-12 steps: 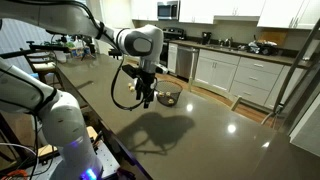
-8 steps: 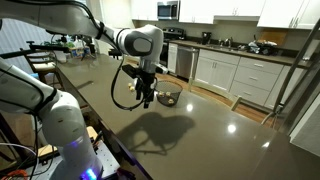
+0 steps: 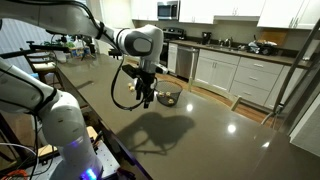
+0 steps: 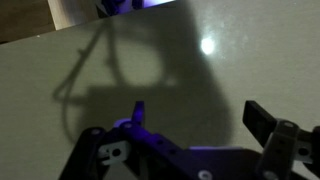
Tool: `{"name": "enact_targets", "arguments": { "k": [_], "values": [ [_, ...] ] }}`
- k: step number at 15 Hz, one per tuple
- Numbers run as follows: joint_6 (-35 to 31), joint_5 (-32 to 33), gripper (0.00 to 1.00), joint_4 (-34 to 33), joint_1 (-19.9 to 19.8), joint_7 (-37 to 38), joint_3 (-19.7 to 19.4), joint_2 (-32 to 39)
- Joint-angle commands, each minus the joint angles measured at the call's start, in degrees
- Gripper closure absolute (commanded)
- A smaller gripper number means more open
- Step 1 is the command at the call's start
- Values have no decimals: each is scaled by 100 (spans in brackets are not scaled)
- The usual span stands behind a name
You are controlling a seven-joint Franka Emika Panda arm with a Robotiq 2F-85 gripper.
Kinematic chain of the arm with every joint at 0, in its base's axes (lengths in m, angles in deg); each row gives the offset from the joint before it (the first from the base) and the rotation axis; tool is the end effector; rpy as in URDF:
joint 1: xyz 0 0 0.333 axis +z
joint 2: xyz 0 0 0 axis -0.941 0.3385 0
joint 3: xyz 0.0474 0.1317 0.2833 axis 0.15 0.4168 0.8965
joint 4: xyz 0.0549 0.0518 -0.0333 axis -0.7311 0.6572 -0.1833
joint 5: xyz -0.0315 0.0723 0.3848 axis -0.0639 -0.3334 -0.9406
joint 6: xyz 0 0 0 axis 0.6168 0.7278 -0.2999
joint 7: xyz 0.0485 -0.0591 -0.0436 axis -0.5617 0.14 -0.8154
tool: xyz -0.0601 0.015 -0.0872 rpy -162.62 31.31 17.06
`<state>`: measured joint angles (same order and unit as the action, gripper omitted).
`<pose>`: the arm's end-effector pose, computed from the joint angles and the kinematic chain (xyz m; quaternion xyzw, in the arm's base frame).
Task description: Get a sweet from the counter and put it in the basket
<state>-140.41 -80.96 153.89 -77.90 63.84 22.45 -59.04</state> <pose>0.3361 -0.0643 0.4383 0.9840 -0.1248 -0.1249 0.0236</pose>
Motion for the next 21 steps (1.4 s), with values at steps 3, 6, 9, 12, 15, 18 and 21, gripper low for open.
{"name": "enact_targets", "arguments": {
  "k": [3, 6, 9, 12, 15, 18, 21],
  "values": [
    [9, 17, 0, -7, 40, 16, -36, 1],
    [9, 17, 0, -7, 40, 16, -36, 1],
    [-98, -89, 0, -122, 174, 110, 81, 143],
    [-256, -166, 0, -221, 375, 182, 263, 230],
    [-492, -213, 0, -356, 583, 257, 470, 353],
    [-857, -274, 0, -540, 757, 225, 583, 526],
    [-1265, -321, 0, -717, 917, 133, 647, 727]
  ]
}}
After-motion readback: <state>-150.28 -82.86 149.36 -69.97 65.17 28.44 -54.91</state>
